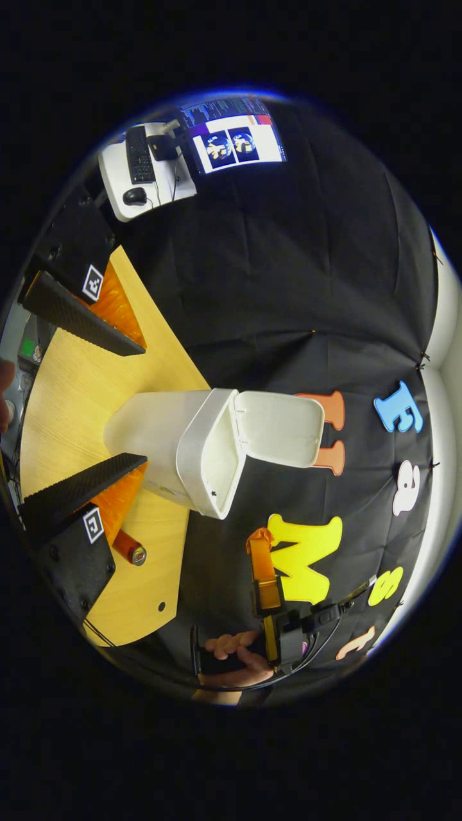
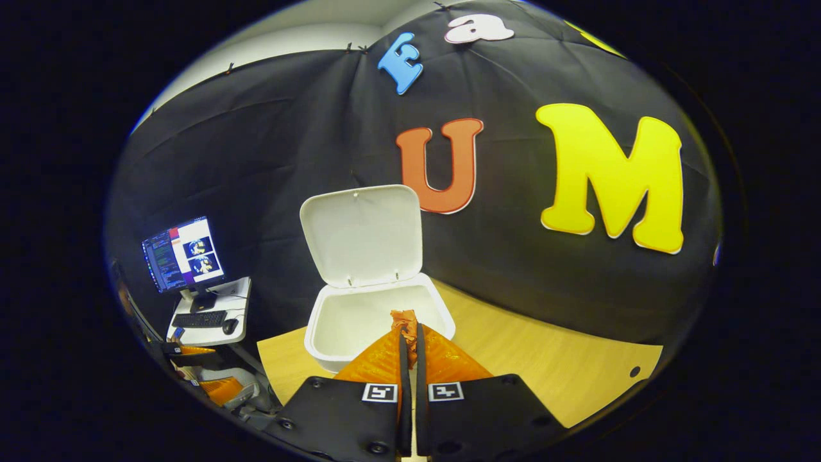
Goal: Press the lid of the desktop garbage bin to open it, pick up the crumpled paper on the desktop and throw it into the bin, then pick up the pop can on the desktop and drop it into the bin, and finally close the garbage bin lid.
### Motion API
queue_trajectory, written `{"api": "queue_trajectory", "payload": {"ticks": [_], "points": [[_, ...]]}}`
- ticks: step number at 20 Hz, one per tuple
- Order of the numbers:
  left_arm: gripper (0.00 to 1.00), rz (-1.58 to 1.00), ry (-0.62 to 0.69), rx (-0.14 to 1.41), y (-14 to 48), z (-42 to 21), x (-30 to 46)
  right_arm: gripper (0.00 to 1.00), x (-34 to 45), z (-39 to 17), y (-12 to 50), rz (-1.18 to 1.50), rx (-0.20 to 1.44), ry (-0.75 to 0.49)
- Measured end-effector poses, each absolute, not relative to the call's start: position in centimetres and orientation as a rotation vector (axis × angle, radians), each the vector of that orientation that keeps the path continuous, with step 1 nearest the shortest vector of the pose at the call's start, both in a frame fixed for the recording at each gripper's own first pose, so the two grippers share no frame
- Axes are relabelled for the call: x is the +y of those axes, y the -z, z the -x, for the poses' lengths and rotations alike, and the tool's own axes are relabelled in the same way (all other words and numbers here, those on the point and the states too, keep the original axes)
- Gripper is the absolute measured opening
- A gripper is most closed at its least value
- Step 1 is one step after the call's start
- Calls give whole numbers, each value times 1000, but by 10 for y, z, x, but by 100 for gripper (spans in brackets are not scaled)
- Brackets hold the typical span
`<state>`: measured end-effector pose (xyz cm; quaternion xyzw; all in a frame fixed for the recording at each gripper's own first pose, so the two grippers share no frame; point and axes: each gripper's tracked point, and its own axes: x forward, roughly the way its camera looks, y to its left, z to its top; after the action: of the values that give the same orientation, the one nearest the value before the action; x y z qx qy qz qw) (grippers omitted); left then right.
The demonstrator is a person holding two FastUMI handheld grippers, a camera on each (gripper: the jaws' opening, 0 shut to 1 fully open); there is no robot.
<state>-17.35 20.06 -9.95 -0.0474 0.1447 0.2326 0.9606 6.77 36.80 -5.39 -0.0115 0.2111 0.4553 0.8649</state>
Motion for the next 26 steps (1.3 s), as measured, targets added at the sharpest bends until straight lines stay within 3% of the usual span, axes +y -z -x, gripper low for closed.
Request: {"api": "queue_trajectory", "payload": {"ticks": [9,14,15,17,18,21,23,26], "points": [[100,94,-548,294,97,189,216,4,450,-93,97,99,488,-936],[100,13,-568,289,91,201,235,22,462,-93,111,103,514,-919],[100,1,-570,284,89,202,238,16,462,-94,111,100,517,-914],[100,0,-558,282,91,200,241,30,460,-92,108,83,523,-912],[100,-2,-554,279,90,198,244,31,457,-94,108,82,520,-904],[100,0,-528,272,89,190,240,54,451,-97,103,78,511,-887],[100,3,-507,266,88,184,235,55,448,-96,98,64,507,-883],[100,-2,-477,256,85,178,228,75,434,-99,89,54,488,-854]]}}
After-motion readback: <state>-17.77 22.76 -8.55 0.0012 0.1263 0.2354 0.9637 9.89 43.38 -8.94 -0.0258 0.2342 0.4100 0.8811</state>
